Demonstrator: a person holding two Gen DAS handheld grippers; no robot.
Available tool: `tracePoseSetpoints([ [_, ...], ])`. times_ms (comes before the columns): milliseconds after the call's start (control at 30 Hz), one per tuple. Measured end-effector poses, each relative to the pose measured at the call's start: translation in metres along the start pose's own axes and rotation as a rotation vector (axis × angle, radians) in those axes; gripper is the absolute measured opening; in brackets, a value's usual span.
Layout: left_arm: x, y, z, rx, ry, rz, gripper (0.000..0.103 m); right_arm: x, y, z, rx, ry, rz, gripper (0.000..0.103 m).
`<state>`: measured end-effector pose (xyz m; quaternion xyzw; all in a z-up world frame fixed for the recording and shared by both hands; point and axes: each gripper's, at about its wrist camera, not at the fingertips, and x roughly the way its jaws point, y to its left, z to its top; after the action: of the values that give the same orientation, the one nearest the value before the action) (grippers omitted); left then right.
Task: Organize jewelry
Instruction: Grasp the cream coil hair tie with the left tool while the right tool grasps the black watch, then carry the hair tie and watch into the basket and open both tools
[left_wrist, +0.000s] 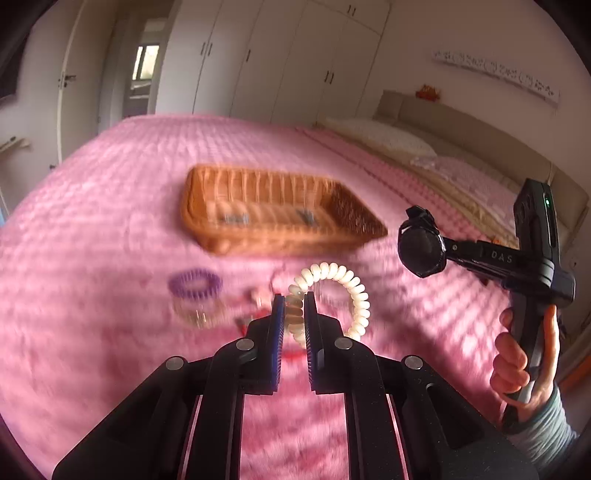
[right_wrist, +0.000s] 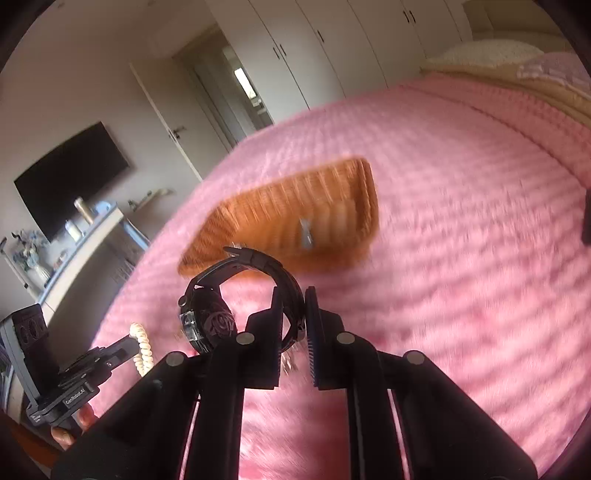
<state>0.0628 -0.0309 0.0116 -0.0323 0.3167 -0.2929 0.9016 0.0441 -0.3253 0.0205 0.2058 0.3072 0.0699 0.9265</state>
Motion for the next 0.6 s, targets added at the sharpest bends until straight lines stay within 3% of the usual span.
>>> tracePoseSetpoints([
  [267, 0.038, 0.008, 0.069, -0.004, -0.046, 0.028, 0.009, 0.052, 0.025, 0.062, -0.044, -0.018, -0.058, 0.010],
  [600, 0.127, 0.039, 0.122, -0.020, -0.006, 0.104, 0.009, 0.155, 0.024, 0.089, 0.001, 0.044, -0.119, 0.010],
])
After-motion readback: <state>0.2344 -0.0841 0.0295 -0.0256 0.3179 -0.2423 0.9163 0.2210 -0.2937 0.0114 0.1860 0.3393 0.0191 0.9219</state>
